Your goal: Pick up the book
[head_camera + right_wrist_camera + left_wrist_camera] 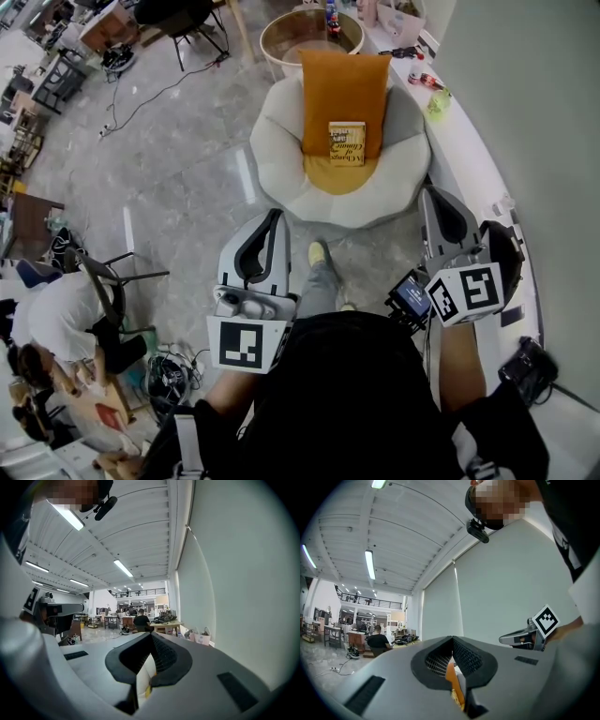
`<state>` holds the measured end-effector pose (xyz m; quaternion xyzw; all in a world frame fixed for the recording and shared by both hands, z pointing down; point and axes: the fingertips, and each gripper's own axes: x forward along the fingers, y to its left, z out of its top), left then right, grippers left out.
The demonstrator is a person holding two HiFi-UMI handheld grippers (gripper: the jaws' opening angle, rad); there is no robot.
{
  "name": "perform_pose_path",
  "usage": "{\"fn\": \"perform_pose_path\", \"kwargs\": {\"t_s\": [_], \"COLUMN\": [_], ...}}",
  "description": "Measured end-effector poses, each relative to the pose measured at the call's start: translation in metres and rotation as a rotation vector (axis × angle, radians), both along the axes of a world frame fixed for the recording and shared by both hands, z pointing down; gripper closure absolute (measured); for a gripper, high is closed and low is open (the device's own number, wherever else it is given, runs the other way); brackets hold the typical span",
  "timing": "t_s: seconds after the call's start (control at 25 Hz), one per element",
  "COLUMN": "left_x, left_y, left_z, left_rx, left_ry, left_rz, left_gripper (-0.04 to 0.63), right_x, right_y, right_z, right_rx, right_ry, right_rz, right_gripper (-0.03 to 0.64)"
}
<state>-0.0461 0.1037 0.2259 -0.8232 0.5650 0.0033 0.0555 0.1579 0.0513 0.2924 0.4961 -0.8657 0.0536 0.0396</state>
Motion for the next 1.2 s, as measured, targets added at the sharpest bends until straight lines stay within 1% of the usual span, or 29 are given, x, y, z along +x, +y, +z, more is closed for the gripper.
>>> {"fn": "perform_pose_path", "kwargs": {"t_s": [0.08, 0.28, 0.44, 0.64, 0.8, 1.2], "left_x": [-0.004, -0.012, -0.02, -0.033, -0.04, -0.065], "left_y": [-0.015, -0.048, -0.068, -0.093, -0.112, -0.16], "left_z": [0.0, 0.003, 0.007, 0.014, 0.014, 0.02], "left_rx": [0.003, -0.019, -0.052, -0.069, -0.069, -0.088], "left_ry": [0.003, 0.001, 0.027, 0.012, 0.029, 0.04], "left_rz": [0.004, 0.013, 0.007, 0.0, 0.014, 0.047], "left_gripper": [0.584, 0.584, 0.584, 0.584, 0.584, 0.584], "right_x": [-0.004, -0.012, -0.019, -0.031, -0.042, -0.068], "right_y": [-0.013, -0.041, -0.059, -0.082, -0.099, -0.14], "right_z": [0.0, 0.0, 0.005, 0.011, 0.012, 0.017], "right_rx": [-0.003, -0.019, -0.037, -0.046, -0.048, -0.063], "right_ry": [0.006, 0.016, 0.022, 0.03, 0.047, 0.079], "right_rz": [0.001, 0.007, 0.01, 0.01, 0.013, 0.031], "right_gripper": [0.603, 0.603, 0.603, 0.603, 0.603, 0.603]}}
